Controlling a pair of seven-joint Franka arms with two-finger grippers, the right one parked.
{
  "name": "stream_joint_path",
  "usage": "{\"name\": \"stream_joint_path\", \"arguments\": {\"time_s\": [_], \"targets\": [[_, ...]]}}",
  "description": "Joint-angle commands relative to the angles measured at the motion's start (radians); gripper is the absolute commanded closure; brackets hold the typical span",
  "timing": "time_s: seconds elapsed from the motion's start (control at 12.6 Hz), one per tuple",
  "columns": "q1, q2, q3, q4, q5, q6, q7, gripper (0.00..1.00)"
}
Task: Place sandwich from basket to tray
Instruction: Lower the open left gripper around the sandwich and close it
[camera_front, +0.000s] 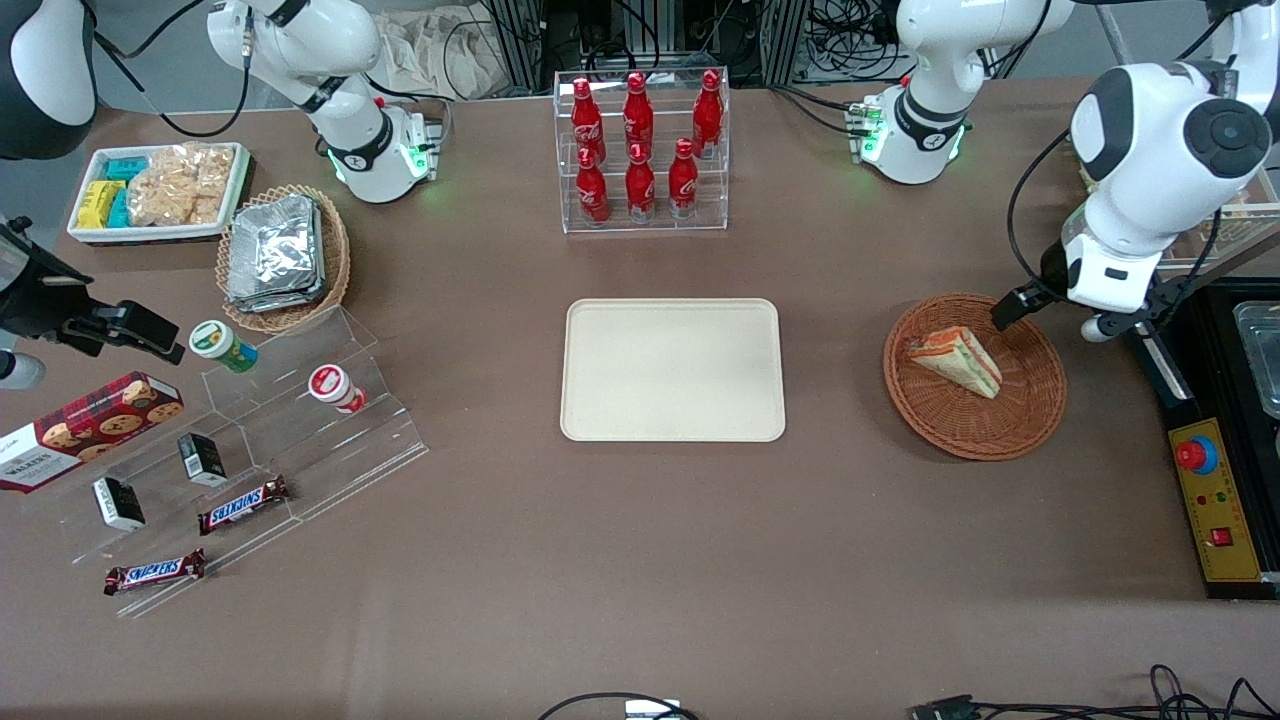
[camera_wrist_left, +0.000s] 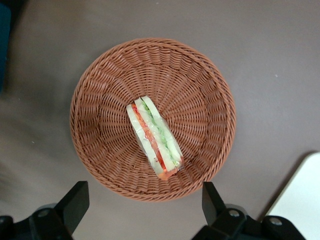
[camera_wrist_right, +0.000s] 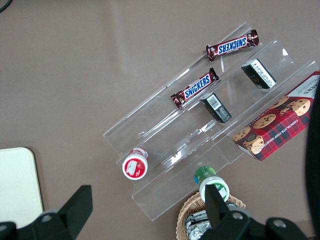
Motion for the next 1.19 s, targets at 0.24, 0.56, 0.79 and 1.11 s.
{"name": "stream_joint_path", "arguments": {"time_s": [0.24, 0.56, 0.79, 1.11], "targets": [[0.002, 0.044, -0.003, -0.094, 0.002, 0.162, -0.171, 0.00], [-0.008, 0.107, -0.008, -0.141, 0.002, 0.287, -0.254, 0.00], [-0.011, 0.156, -0.010, -0.167, 0.002, 0.369, -0.303, 0.00], [-0.011, 0.202, -0.010, -0.215, 0.002, 0.475, -0.341, 0.00]]}}
